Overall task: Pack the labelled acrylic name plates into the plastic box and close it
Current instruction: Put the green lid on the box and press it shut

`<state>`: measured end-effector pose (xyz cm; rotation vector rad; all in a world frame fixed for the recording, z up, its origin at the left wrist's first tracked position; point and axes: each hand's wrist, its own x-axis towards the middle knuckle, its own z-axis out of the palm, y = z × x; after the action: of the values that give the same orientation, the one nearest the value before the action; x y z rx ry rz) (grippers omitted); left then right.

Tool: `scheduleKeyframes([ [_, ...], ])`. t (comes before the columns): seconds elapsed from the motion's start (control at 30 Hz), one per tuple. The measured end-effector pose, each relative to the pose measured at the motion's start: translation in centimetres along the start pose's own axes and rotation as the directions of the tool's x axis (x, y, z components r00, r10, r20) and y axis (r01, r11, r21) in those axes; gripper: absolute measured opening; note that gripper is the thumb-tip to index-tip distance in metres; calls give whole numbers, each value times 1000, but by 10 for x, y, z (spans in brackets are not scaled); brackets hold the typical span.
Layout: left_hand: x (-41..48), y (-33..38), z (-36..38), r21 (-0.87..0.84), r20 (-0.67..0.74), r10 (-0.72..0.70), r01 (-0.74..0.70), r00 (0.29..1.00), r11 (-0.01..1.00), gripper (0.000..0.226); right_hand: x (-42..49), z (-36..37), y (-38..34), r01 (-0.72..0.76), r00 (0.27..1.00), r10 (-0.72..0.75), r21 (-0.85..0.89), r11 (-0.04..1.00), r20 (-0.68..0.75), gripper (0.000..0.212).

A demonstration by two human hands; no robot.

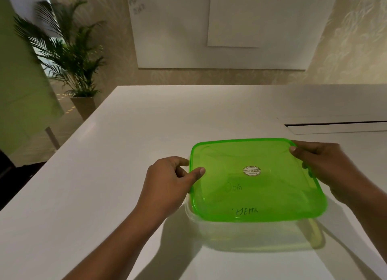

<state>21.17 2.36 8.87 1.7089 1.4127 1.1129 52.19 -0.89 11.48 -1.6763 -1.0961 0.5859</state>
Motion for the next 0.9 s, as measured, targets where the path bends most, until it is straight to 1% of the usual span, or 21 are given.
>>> scheduleKeyframes([
  [0.13,6,-1,5,95,-40,52,-48,998,994,45,6,9,10,-34,999,35,7,999,-9,25],
  [0.3,8,-7,7,108,-48,45,-40,998,993,42,6,16,21,-55,998,55,-38,998,5,20],
  [0.4,8,-9,8,118,-63,52,-45,997,992,39,4,20,22,-56,998,57,-17,998,30,18],
  [0.57,7,-13,8,75,-81,43,-37,996,997,37,2,24,27,-103,993,100,39,994,65,12],
  [0.67,7,-16,8,22,-98,41,-39,994,999,36,2,23,27,-118,991,113,65,991,70,14],
  [0.8,8,-20,8,31,-69,0,2,998,1000,37,0,25,28,-140,987,131,111,984,92,16],
  [0.9,9,-25,9,36,-18,-85,86,996,996,43,-2,27,27,-161,984,145,162,974,106,15],
])
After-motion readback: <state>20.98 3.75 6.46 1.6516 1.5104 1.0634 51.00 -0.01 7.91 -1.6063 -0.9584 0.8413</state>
